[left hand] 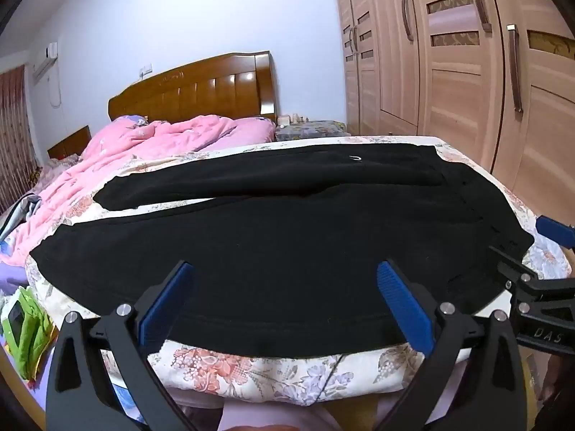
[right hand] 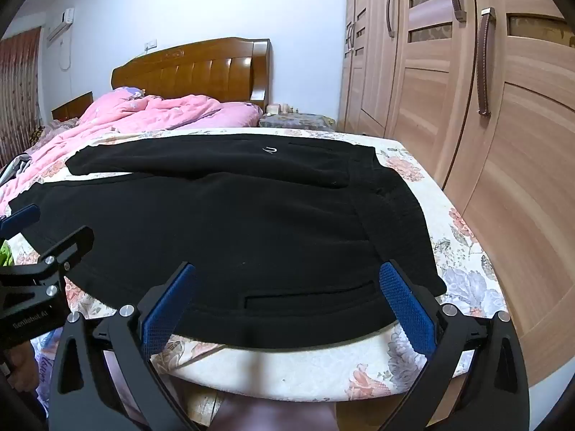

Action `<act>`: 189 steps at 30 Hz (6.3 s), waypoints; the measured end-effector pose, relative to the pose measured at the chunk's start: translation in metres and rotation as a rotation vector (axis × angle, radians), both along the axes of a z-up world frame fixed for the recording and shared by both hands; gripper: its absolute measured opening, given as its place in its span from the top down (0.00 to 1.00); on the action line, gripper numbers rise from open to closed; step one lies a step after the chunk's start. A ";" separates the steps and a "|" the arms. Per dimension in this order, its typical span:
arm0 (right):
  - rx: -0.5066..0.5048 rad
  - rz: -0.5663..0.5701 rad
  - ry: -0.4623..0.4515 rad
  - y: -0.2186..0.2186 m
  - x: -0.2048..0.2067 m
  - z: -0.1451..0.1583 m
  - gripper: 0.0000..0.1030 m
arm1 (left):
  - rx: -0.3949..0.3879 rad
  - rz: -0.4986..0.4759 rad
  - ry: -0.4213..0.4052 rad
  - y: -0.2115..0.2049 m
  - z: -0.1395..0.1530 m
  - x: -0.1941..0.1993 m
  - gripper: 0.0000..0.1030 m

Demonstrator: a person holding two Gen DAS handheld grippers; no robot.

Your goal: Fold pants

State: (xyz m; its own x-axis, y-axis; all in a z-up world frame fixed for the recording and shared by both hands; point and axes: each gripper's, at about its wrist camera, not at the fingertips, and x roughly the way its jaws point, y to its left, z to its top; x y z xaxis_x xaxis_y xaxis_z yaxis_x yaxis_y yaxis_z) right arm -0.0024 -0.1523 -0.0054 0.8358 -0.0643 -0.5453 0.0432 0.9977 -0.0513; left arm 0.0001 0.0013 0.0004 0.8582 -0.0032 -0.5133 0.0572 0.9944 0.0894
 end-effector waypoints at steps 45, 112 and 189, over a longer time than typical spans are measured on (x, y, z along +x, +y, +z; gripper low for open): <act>0.025 0.010 0.009 0.002 -0.001 -0.002 0.05 | -0.001 0.014 -0.005 -0.001 -0.001 0.000 0.01; 0.000 0.141 0.088 -0.009 0.072 0.012 0.05 | 0.053 -0.047 0.124 0.016 0.002 0.046 0.01; 0.598 0.072 0.243 -0.111 0.075 -0.043 0.35 | -0.686 -0.188 0.242 0.105 -0.067 0.173 0.23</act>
